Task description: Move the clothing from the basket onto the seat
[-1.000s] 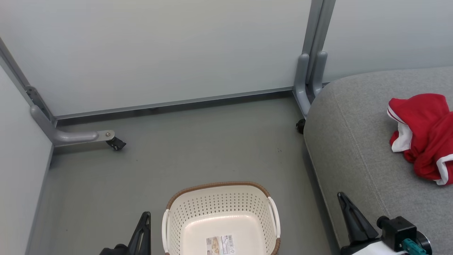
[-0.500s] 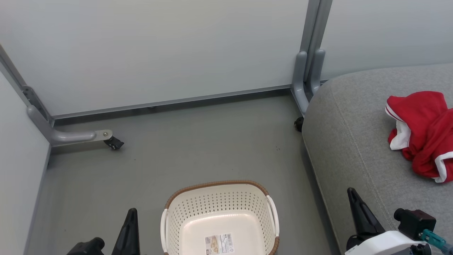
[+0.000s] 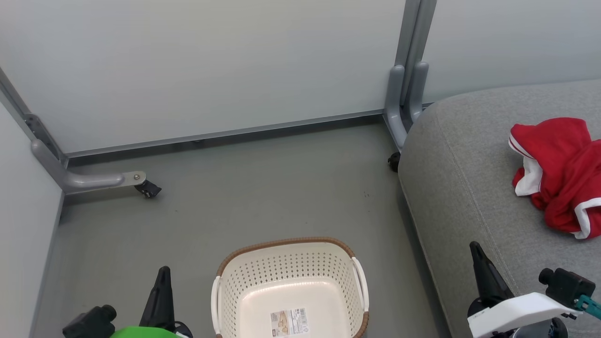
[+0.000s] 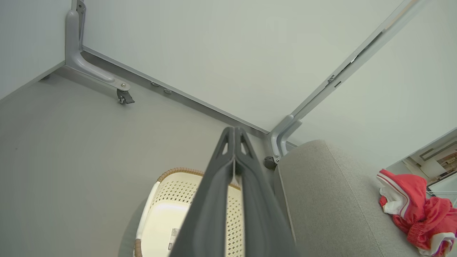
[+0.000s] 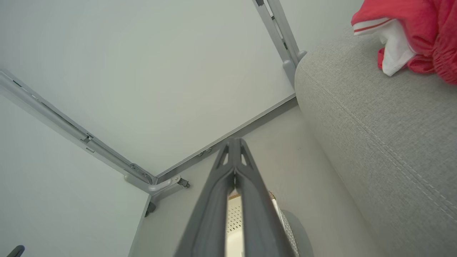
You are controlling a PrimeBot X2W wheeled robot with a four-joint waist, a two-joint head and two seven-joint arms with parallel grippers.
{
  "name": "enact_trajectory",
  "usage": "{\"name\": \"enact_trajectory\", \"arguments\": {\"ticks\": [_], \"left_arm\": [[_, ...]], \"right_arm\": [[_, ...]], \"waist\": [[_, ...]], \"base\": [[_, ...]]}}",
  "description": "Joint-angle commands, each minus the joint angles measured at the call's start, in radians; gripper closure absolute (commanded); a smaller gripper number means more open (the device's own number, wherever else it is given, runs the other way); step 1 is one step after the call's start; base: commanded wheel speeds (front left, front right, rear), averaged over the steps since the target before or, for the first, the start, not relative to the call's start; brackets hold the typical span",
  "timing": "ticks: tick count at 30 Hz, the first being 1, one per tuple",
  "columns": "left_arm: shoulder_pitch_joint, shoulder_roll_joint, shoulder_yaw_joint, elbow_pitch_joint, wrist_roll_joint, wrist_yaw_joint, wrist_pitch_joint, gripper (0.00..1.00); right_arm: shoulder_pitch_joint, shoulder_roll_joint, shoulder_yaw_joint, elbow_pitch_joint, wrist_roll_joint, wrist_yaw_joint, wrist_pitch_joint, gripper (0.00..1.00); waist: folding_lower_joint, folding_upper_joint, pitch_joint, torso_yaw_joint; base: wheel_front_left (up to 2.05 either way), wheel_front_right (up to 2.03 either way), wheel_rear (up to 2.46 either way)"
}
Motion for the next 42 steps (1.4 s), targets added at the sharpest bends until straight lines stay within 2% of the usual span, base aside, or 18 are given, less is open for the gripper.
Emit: {"name": "enact_trajectory", "arguments": {"ticks": [1,22,42], "left_arm": [[-0.035,0.008,0.008,-0.008,-0.042,-0.009,0.006,1.0],[-0.091,0.014,0.053,0.013,-0.323,-0.028,0.07,1.0],[-0.136,0.015,0.092,0.034,-0.536,-0.043,0.124,1.0]], "right_arm": [[-0.029,-0.008,-0.008,-0.007,0.04,0.0,0.007,1.0],[-0.072,-0.007,-0.042,0.021,0.311,-0.001,0.074,1.0],[-0.104,-0.003,-0.072,0.045,0.519,-0.001,0.127,1.0]], "waist": [[0.0,-0.0001,0.001,-0.001],[0.0,-0.0001,0.011,-0.013],[0.0,-0.0001,0.021,-0.025]], "base": [[0.0,0.0,0.0],[0.0,0.0,0.0],[0.0,0.0,0.0]]}}
